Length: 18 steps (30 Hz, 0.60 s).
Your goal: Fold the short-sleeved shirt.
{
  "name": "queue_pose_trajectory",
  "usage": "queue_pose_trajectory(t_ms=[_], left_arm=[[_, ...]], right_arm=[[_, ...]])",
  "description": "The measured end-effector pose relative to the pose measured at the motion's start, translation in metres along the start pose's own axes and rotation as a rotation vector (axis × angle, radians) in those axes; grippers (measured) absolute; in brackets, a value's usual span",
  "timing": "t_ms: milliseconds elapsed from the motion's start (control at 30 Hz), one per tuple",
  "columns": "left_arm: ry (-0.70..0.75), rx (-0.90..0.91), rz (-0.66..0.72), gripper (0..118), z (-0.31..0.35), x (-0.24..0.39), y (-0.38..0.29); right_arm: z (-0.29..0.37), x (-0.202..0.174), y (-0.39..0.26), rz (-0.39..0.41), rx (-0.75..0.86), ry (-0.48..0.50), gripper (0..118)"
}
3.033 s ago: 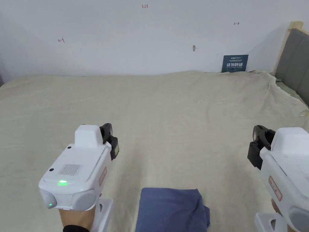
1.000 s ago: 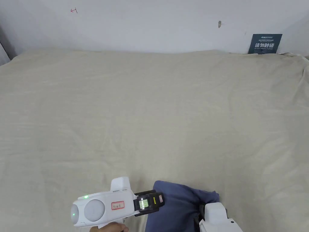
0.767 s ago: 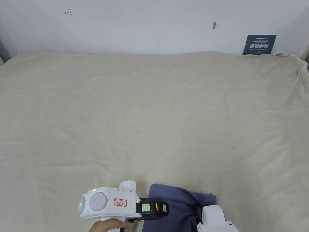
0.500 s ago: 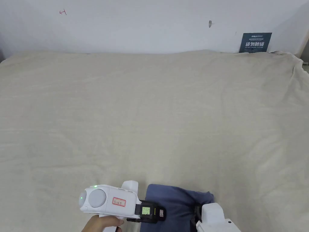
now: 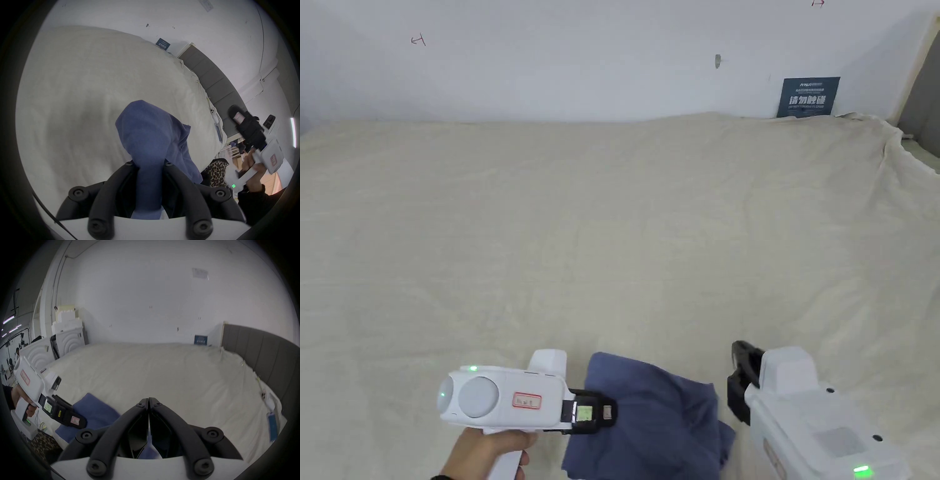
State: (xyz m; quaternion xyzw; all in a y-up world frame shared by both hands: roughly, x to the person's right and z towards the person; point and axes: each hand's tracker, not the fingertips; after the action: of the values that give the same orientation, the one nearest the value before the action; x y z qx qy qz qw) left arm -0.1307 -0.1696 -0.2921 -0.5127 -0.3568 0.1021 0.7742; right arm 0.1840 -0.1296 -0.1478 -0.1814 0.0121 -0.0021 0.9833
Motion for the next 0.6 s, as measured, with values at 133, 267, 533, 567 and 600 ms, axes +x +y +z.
queue_pose_trajectory(t_ms=[133, 267, 533, 567, 600], left_arm=[[0.080, 0.021, -0.024, 19, 0.036, -0.023, 0.012], [0.189, 0.058, -0.008, 19, 0.084, -0.060, 0.021], [0.426, 0.122, 0.059, 19, 0.187, -0.149, 0.037], [0.473, 0.121, 0.049, 19, 0.199, -0.154, 0.037], [0.514, 0.128, 0.064, 19, 0.210, -0.164, 0.037]], right_arm=[[0.011, 0.010, 0.027, 0.007, 0.049, -0.034, 0], [0.019, 0.014, 0.050, 0.009, 0.097, -0.062, 0], [0.025, -0.002, 0.084, 0.025, 0.152, -0.079, 0], [0.023, -0.005, 0.086, 0.033, 0.154, -0.081, 0], [0.021, -0.008, 0.088, 0.038, 0.155, -0.081, 0]])
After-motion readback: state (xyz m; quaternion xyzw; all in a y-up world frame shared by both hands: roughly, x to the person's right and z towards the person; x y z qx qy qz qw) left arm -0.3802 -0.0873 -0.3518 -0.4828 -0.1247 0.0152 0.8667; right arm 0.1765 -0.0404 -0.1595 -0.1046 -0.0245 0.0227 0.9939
